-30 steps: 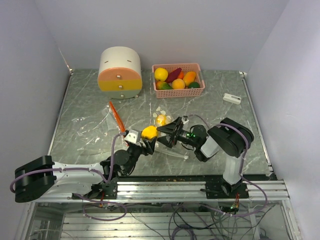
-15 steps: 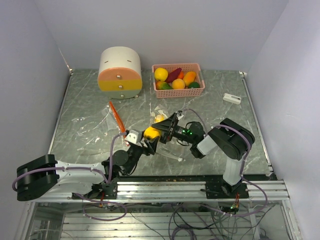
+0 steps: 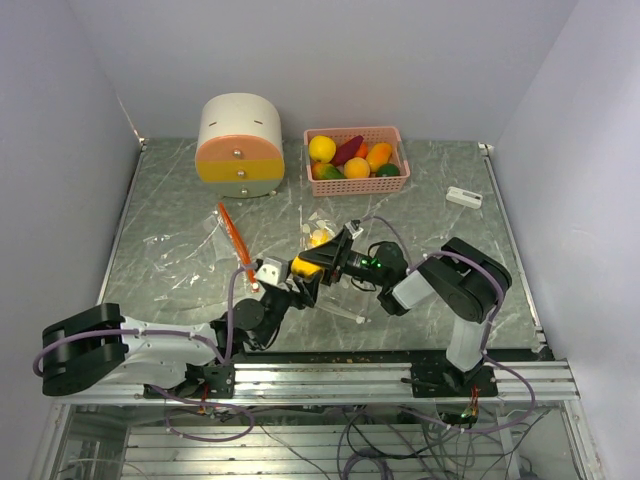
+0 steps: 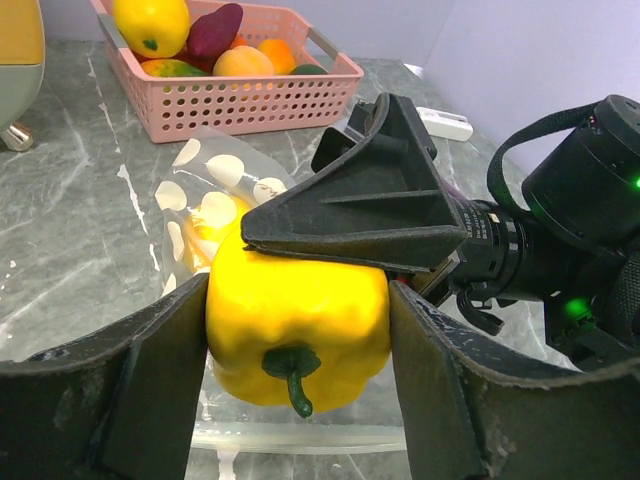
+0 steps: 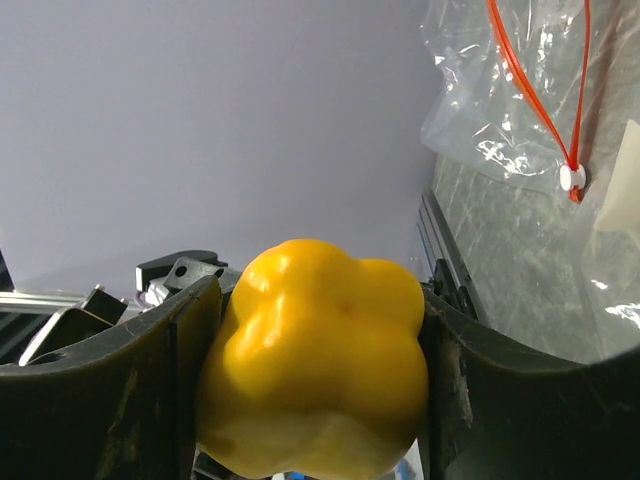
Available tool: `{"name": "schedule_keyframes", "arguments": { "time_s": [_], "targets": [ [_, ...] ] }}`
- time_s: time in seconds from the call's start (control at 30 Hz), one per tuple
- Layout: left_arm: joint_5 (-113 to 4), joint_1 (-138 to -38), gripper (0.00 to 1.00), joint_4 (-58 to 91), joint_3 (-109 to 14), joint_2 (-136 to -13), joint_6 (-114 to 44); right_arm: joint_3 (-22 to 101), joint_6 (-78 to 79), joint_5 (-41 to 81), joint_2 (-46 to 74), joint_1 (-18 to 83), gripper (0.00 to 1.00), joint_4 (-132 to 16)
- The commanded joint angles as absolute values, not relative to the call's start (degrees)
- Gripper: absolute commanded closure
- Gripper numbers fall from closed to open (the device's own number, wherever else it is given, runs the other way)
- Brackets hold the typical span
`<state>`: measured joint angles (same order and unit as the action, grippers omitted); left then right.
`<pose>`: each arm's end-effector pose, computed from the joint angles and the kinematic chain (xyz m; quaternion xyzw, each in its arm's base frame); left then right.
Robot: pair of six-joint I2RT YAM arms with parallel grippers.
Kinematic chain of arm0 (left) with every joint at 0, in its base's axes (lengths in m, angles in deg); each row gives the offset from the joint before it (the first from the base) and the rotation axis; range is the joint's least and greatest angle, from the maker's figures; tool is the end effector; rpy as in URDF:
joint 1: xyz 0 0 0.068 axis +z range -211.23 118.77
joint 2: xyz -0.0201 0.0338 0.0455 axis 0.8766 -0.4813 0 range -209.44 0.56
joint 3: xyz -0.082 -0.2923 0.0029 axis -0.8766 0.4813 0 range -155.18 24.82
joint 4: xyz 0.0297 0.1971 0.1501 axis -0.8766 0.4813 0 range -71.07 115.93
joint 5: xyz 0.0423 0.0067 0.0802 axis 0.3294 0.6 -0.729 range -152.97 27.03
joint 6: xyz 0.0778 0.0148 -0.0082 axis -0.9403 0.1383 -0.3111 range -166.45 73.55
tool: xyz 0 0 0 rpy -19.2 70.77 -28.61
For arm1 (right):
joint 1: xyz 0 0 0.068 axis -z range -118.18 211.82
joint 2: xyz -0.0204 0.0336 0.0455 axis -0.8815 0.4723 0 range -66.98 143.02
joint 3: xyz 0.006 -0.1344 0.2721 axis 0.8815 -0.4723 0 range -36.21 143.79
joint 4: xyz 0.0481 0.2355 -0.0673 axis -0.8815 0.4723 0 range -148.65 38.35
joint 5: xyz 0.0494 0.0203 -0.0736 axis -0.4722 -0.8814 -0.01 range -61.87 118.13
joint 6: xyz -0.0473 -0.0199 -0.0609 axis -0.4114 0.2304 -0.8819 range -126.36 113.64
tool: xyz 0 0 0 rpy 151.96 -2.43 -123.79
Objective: Open the zip-top bag and remove the fake food
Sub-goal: Pick up the fake fruit from the zipper food storage bag, then place the fake fruit in the bin.
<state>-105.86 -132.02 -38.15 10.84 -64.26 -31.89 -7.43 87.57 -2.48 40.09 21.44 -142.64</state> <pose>0.1135 -0.1837 0.2525 0.0527 0.6763 -0.2903 0.6750 0.2403 0.2501 0.1940 0.1169 0.6661 0.7278 0.1144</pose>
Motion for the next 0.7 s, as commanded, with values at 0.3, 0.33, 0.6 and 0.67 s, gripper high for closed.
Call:
{"name": "schedule_keyframes", "arguments": {
  "time_s": [0.3,0.33,0.6,0.67],
  "targets": [
    [-114.4,-131.9,0.0,-22.2,11.0,-49.6,-24.0,-4.4,83.3,-8.2,41.1,32.3,0.9,-147.0],
    [-114.4,-131.9,0.0,-21.8,11.4,-48.6,-24.1,-3.1,80.9,-9.1,39.8,33.1,0.9,-143.8],
    [-116.7,-131.9,0.0,-18.0,11.7,-47.2,-23.1,17.0,37.8,15.1,29.7,37.4,0.96,-83.5],
    [-116.9,-131.9,0.0,-17.0,11.0,-48.0,-23.0,21.4,35.2,18.3,31.5,39.1,0.96,-80.2]
  ]
}}
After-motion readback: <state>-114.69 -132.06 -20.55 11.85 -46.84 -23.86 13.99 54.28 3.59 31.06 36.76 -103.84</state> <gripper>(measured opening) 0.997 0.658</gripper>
